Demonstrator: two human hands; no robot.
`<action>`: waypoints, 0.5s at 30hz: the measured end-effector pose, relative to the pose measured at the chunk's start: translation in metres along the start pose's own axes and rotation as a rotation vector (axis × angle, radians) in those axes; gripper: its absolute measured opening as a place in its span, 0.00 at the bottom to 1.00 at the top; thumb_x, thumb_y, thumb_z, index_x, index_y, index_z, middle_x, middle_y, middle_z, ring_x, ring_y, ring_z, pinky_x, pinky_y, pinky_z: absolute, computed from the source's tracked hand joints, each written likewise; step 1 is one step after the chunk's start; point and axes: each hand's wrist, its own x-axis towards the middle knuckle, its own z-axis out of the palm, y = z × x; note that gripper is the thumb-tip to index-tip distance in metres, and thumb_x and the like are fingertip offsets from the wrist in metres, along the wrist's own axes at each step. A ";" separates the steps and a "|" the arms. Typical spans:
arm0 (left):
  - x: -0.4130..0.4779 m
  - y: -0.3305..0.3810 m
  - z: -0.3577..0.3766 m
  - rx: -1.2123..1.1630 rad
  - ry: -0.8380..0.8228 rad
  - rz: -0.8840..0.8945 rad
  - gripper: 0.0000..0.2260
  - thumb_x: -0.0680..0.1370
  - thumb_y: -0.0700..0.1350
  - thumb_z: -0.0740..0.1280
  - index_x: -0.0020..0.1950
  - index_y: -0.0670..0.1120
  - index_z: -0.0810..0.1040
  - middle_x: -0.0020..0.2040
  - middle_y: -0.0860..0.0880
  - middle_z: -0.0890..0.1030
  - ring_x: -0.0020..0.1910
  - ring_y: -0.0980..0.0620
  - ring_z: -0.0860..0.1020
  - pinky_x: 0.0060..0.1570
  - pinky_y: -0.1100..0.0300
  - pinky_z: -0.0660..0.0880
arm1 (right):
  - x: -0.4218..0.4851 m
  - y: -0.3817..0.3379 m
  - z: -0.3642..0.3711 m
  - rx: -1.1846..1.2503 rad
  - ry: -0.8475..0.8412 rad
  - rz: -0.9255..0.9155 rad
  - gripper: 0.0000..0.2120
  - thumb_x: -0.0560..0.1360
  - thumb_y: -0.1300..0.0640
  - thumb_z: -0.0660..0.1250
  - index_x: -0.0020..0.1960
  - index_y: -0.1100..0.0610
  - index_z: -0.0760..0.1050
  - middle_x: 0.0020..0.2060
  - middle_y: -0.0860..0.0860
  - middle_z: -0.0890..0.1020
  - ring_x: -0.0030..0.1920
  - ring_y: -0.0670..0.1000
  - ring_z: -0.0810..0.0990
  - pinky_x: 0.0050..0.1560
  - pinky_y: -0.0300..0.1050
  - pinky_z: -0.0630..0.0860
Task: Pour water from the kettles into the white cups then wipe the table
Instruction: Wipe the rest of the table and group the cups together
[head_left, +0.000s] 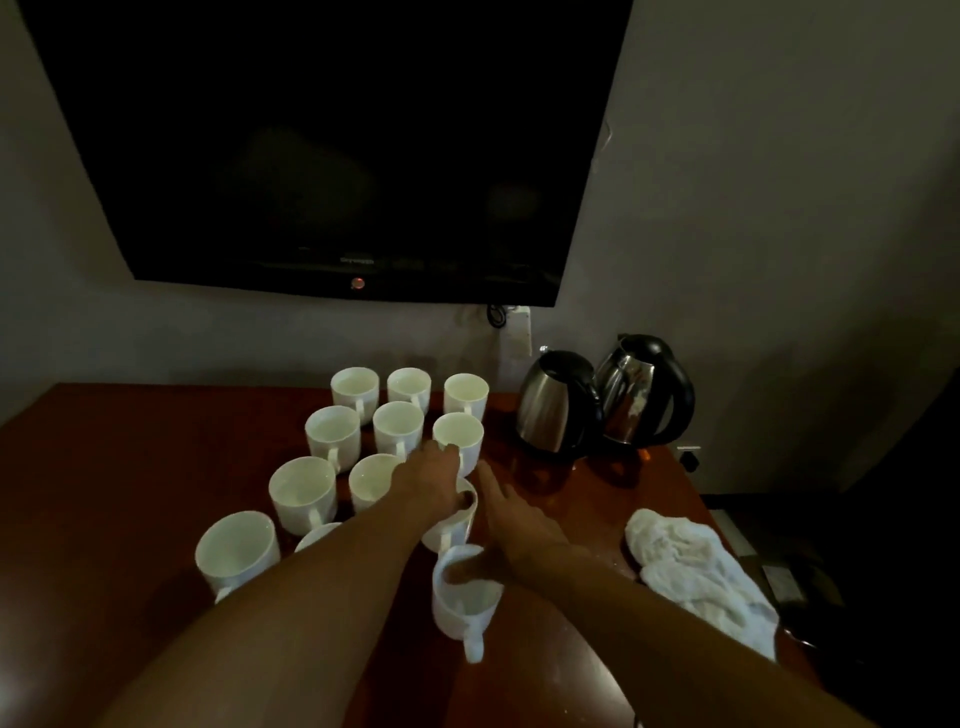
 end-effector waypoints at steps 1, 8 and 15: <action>0.004 0.005 -0.003 0.007 -0.003 -0.001 0.26 0.77 0.58 0.69 0.69 0.48 0.68 0.67 0.45 0.74 0.64 0.46 0.75 0.60 0.53 0.73 | 0.001 0.002 -0.013 -0.007 0.012 0.009 0.65 0.62 0.38 0.81 0.80 0.41 0.36 0.79 0.53 0.61 0.75 0.60 0.66 0.71 0.62 0.69; 0.049 0.056 -0.021 0.048 -0.002 0.071 0.29 0.80 0.63 0.60 0.77 0.53 0.61 0.73 0.45 0.67 0.69 0.41 0.69 0.65 0.43 0.69 | 0.018 0.054 -0.095 -0.065 0.115 0.087 0.62 0.66 0.38 0.78 0.81 0.45 0.35 0.78 0.54 0.61 0.73 0.58 0.68 0.69 0.59 0.71; 0.118 0.126 -0.029 -0.008 -0.016 0.043 0.36 0.79 0.65 0.58 0.81 0.56 0.45 0.79 0.45 0.54 0.76 0.40 0.57 0.69 0.32 0.60 | 0.053 0.126 -0.152 -0.092 0.157 0.177 0.60 0.68 0.32 0.74 0.82 0.47 0.36 0.77 0.54 0.61 0.72 0.59 0.70 0.66 0.58 0.74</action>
